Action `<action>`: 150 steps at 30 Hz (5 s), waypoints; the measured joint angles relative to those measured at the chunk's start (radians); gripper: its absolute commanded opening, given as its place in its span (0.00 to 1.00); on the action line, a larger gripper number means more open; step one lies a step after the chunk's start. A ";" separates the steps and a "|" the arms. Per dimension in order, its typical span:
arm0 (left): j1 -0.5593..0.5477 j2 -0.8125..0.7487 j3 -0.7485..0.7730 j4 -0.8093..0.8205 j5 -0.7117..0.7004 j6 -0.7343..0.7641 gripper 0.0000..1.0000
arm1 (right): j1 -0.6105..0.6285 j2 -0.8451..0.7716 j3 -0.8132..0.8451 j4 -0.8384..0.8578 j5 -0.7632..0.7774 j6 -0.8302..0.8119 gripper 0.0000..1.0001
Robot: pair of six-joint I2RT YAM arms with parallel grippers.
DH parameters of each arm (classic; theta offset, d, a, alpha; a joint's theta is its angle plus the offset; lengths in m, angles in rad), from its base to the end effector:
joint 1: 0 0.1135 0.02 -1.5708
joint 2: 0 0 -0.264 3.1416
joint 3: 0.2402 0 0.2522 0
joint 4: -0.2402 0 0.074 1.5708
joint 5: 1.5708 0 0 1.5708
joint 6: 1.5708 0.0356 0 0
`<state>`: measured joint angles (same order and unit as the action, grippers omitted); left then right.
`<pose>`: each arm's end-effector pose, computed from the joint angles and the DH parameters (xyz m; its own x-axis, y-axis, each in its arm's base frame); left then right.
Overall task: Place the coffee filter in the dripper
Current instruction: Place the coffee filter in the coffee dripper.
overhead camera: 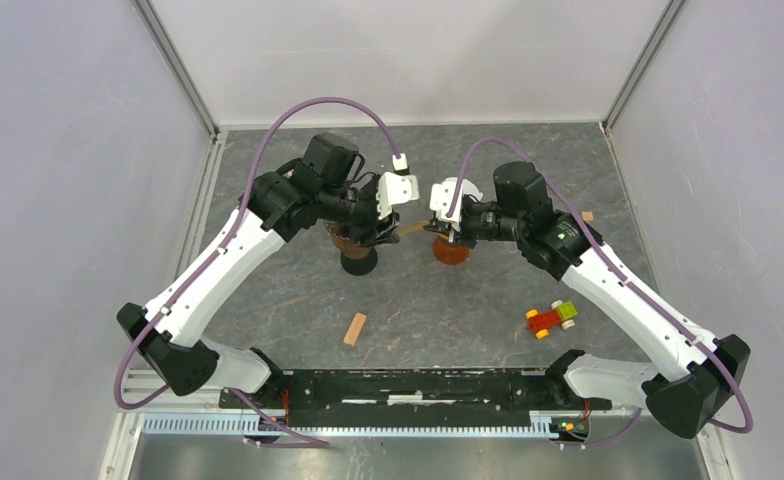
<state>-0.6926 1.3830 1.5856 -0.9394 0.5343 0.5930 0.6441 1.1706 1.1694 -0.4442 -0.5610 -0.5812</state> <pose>0.2009 -0.1902 0.4106 0.0405 0.5913 -0.8054 0.9854 0.1097 0.1302 0.1935 0.1690 0.3715 0.2020 -0.4297 -0.8801 -0.9350 0.1829 -0.3039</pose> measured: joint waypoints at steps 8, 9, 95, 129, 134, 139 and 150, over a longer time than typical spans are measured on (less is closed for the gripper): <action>0.000 -0.002 -0.021 -0.011 -0.084 0.069 0.02 | -0.015 0.000 -0.009 0.010 -0.031 0.013 0.02; 0.000 -0.002 -0.022 -0.014 -0.088 0.078 0.02 | -0.018 0.000 -0.009 0.010 -0.041 0.013 0.09; -0.073 -0.034 -0.127 -0.032 -0.101 0.214 0.02 | -0.110 -0.006 -0.030 0.025 -0.328 0.064 0.46; -0.095 -0.034 -0.133 -0.039 -0.079 0.235 0.02 | -0.110 0.009 -0.039 0.047 -0.291 0.098 0.37; -0.100 -0.034 -0.138 -0.042 -0.086 0.247 0.02 | -0.110 0.009 -0.039 0.047 -0.291 0.098 0.39; -0.101 -0.034 -0.140 -0.047 -0.087 0.255 0.02 | -0.110 0.009 -0.039 0.047 -0.291 0.095 0.41; -0.101 -0.034 -0.139 -0.050 -0.081 0.256 0.02 | -0.110 0.009 -0.070 0.057 -0.295 0.095 0.43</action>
<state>-0.7933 1.3487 1.4467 -0.9894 0.4534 0.8490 0.5343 1.1793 1.0992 -0.3870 -0.8558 -0.4862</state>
